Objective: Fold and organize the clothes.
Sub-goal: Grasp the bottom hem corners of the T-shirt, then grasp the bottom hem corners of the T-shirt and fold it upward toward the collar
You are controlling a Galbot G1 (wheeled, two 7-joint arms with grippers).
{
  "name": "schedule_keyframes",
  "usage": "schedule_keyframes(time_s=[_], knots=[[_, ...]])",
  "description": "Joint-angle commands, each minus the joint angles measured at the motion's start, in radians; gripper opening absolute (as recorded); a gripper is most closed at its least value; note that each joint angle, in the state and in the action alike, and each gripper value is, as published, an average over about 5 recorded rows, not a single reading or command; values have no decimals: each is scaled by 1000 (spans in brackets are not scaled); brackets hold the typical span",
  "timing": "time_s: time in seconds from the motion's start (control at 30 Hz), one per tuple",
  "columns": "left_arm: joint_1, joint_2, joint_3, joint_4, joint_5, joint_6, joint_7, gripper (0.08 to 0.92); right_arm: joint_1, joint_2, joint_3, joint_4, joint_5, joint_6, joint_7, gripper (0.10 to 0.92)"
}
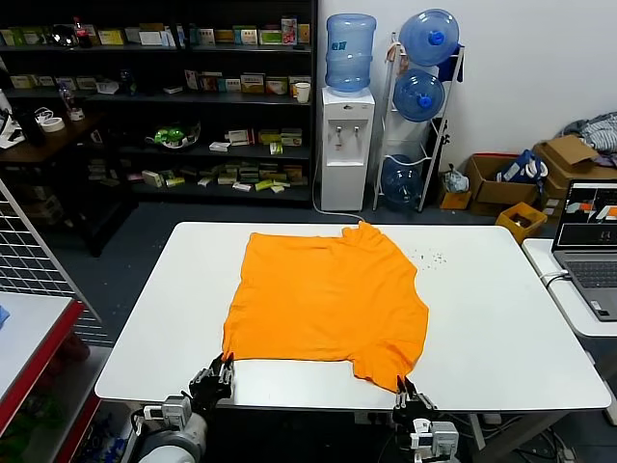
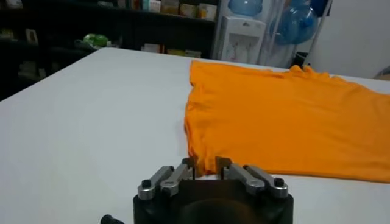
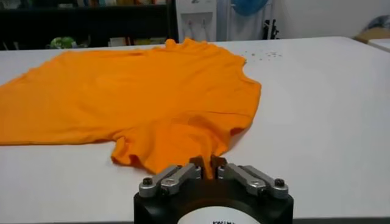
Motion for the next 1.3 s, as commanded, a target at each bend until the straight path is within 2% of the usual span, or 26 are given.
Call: schedule_keyframes(time_s=[0.03,0.2,0.53,0.73,0.83,0.93,1.13,1.3], knots=[[2,2,2,-19,-2,4,-7,195,-42,-22,0,65,4,13,6,124],[69,17,-5,-105,-7,1,-31,95,-151,-72,12,167,32,22,22,124],[281,61,-24,-292,-48,0,-71,92,-414,-113,45,327,45,91,31,124],[331,76,-23,-356,-59,-15,-75,92,-331,-93,45,337,29,132,42,124],[280,76,-25,-354,-48,-47,-49,92,-203,-95,53,306,48,119,57,124],[181,80,-24,-319,-47,-66,-22,92,-51,-105,60,248,84,94,71,124],[-61,96,14,-207,-73,-74,4,92,197,-124,38,118,154,46,86,124],[-186,96,62,-103,-88,-70,0,92,369,-146,1,-12,220,-2,111,124]])
